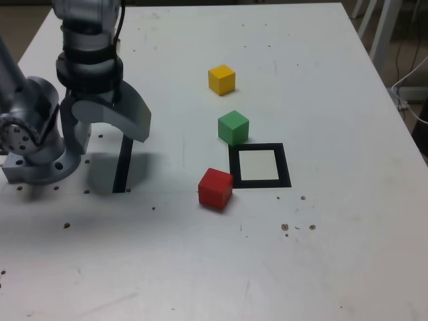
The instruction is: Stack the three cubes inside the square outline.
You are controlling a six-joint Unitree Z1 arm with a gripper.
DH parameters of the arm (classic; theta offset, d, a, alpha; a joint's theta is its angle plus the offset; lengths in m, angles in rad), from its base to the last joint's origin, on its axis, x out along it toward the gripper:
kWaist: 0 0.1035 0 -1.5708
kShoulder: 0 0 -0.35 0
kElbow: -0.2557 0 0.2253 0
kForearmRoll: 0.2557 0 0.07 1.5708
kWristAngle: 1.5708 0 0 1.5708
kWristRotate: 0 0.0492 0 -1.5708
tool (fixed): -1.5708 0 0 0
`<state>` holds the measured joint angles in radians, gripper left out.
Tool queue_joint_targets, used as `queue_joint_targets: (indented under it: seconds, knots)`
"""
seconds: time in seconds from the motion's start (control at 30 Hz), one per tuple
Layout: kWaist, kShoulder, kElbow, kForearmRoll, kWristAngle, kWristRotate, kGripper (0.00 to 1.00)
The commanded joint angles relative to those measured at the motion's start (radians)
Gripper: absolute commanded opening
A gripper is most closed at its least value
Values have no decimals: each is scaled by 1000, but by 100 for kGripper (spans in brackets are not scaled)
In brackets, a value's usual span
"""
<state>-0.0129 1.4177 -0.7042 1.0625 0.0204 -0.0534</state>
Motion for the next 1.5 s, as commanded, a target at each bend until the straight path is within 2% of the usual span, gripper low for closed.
queue_joint_targets:
  seconds: [0.0,0.6,1.03,1.47]
  knots:
    - [1,-2,-3,0,-2,-2,99]
    - [-13,-2,-22,11,1,-18,99]
    - [-166,68,-196,109,-1,-55,99]
    - [-274,204,-363,144,-13,-64,99]
